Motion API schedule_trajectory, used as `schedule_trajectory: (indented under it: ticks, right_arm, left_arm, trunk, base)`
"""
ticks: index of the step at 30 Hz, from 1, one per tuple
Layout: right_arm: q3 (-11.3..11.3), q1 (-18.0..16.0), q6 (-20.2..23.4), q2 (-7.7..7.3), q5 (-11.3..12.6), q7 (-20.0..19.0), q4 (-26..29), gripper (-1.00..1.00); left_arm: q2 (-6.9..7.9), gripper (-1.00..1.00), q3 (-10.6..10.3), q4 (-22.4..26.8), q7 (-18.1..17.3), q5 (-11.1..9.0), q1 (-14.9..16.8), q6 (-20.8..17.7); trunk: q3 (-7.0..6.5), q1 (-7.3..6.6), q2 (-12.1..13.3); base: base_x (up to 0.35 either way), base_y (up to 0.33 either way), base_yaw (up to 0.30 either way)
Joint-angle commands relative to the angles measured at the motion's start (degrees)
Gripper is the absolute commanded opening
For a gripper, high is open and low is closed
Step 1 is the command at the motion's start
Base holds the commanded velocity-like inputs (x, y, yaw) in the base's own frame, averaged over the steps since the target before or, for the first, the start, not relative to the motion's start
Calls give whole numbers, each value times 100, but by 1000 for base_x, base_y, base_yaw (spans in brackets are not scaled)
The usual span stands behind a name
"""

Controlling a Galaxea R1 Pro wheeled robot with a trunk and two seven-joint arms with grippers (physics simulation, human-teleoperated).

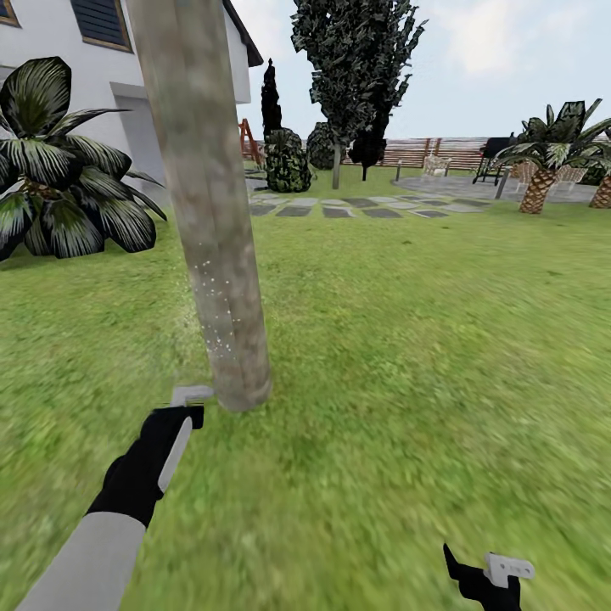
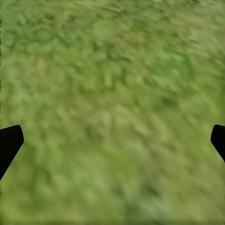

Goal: In the garden, pick up the pesticide atomizer on the floor and spray pesticide onto both trees until each tree trunk is fully covered.

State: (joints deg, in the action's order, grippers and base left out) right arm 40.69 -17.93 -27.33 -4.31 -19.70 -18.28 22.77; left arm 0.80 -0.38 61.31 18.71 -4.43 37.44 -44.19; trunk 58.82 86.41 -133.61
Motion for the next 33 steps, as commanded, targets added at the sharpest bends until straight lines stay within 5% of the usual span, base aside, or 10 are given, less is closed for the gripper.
schedule_trajectory:
  ticks: [1,3,9,12,15,24,33]
  right_arm:
    - [0,0,0,0,1,0,0,100]
    - [0,0,0,0,1,0,0,100]
    - [0,0,0,0,1,0,0,100]
    - [0,0,0,0,-3,0,0,100]
    - [0,0,0,0,-2,0,0,100]
    - [0,0,0,0,-8,0,-6,100]
    - [0,0,0,2,-8,0,-9,100]
  left_arm:
    - [-11,-100,1,-69,0,9,-82,277]
    - [-29,-100,1,-129,1,6,-243,702]
    - [-28,-100,-6,-403,24,38,-324,849]
    - [-43,-100,-28,-420,652,16,-325,851]
    - [-62,-100,-33,-424,838,-38,-325,845]
    - [-89,-100,-36,-418,279,-59,-334,831]
    - [-88,-100,-38,-418,290,-49,-334,851]
  trunk:
    - [-1,0,0]
    - [-1,0,0]
    - [-1,0,0]
    - [-1,0,0]
    - [-1,0,0]
    - [-1,0,0]
    - [-1,0,0]
  base:
    - [69,-45,71]
    - [185,-132,188]
    - [231,-177,165]
    - [237,-185,10]
    - [199,-211,1]
    - [-45,-272,0]
    - [-9,-276,151]
